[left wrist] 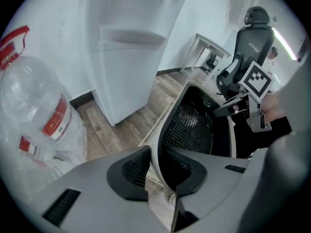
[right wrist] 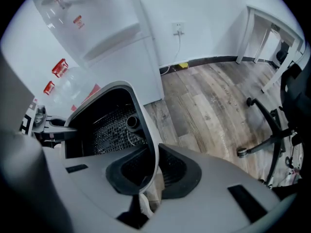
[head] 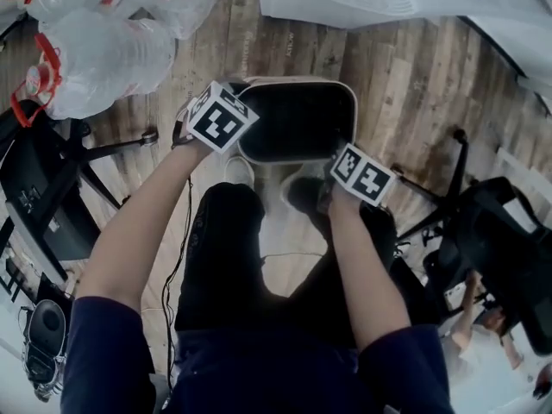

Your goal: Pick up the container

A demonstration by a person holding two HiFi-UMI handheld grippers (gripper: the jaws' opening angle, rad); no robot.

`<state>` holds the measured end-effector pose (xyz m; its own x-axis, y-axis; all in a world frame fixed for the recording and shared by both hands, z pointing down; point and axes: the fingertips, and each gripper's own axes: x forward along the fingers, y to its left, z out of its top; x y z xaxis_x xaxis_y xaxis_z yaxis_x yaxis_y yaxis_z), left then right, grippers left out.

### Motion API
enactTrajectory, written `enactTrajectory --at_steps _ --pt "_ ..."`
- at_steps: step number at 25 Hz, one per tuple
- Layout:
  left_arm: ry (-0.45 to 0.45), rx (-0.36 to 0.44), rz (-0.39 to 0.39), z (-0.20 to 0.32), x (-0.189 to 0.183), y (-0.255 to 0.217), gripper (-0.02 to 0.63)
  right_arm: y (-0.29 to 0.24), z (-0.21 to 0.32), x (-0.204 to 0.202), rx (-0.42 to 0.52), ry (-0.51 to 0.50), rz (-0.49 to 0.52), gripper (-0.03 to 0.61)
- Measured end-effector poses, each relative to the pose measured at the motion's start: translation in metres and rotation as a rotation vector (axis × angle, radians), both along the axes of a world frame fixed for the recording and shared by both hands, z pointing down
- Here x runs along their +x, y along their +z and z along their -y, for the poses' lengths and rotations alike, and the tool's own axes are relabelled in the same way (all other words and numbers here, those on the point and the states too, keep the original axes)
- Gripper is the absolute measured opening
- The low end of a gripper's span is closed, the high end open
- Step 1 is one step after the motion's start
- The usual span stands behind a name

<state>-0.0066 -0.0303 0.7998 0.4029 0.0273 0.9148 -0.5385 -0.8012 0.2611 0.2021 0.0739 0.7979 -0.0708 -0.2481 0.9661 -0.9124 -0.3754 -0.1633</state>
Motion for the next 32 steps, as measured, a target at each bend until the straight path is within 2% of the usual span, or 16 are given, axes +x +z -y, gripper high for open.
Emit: enactTrajectory --at_steps 4,11,20,26,32 --pt "-0.024 0.020 -0.030 0.004 -0.009 -0.090 0.097 -0.091 0.005 -0.009 0.031 -0.012 0.003 0.058" --pt "-0.100 0.068 -0.072 0.002 -0.046 -0.250 0.095 -0.250 0.009 -0.042 0.101 -0.060 0.022 0.064" --pt "-0.201 0.211 -0.121 -0.002 -0.078 -0.434 0.097 -0.426 0.022 -0.065 0.254 -0.128 0.012 0.064" --pt "-0.234 0.264 -0.152 -0.017 -0.095 -0.523 0.097 -0.501 0.005 -0.082 0.312 -0.128 0.038 0.066" --pt "-0.234 0.307 -0.168 -0.030 -0.102 -0.571 0.097 -0.552 -0.004 -0.089 0.391 -0.130 0.055 0.071"
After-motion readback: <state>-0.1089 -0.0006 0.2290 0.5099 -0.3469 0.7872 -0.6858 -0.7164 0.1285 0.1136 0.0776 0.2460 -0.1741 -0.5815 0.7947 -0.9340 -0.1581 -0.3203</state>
